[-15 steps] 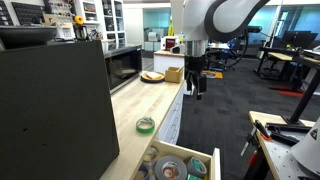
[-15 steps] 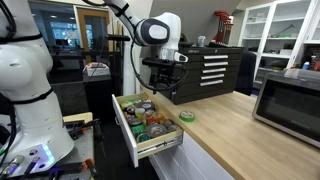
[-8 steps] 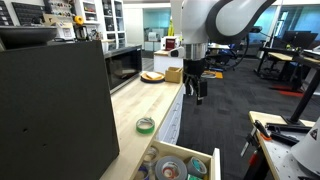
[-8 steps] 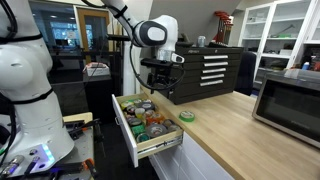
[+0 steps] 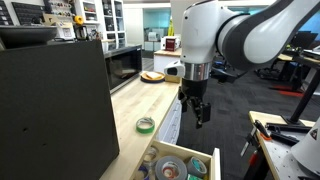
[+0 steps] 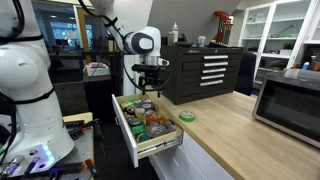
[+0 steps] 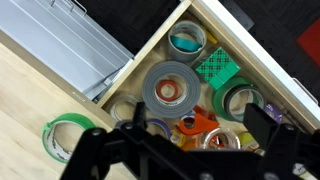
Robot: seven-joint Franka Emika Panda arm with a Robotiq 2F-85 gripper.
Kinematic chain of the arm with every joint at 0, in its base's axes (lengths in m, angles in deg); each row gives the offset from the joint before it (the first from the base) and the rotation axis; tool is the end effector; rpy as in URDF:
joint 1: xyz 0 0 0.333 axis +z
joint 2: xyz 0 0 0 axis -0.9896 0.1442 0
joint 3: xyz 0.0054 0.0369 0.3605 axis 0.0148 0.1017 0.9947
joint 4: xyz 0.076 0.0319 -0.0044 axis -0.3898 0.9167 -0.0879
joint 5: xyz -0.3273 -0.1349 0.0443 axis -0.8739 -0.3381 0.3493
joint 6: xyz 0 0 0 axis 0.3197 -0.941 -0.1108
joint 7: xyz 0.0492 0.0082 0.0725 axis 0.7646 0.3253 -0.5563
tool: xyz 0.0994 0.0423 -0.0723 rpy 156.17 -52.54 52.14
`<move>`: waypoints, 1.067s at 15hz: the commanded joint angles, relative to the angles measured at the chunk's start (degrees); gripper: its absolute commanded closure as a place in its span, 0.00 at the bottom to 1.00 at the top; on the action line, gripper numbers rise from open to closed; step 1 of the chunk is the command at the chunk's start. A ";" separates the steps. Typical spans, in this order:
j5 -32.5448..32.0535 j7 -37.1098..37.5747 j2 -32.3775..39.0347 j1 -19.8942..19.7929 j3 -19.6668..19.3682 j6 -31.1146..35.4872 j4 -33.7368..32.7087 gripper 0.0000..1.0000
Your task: Take the black tape from the drawer and put it on the counter top
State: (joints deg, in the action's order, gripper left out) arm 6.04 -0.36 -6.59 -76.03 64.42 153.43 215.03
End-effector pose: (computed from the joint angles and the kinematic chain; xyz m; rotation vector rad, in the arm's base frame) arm 0.4333 0.0848 0.3419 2.8793 1.0845 -0.0620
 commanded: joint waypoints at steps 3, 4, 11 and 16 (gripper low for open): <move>-3.92 5.74 3.29 2.80 3.12 5.14 1.03 0.00; -2.80 3.96 2.25 1.97 2.54 3.01 0.37 0.00; -2.77 3.93 2.86 1.96 2.68 3.07 0.19 0.00; -1.96 6.23 4.66 2.26 2.96 6.92 0.19 0.00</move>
State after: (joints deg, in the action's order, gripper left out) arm 3.62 3.61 -3.58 -74.06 67.14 156.85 215.27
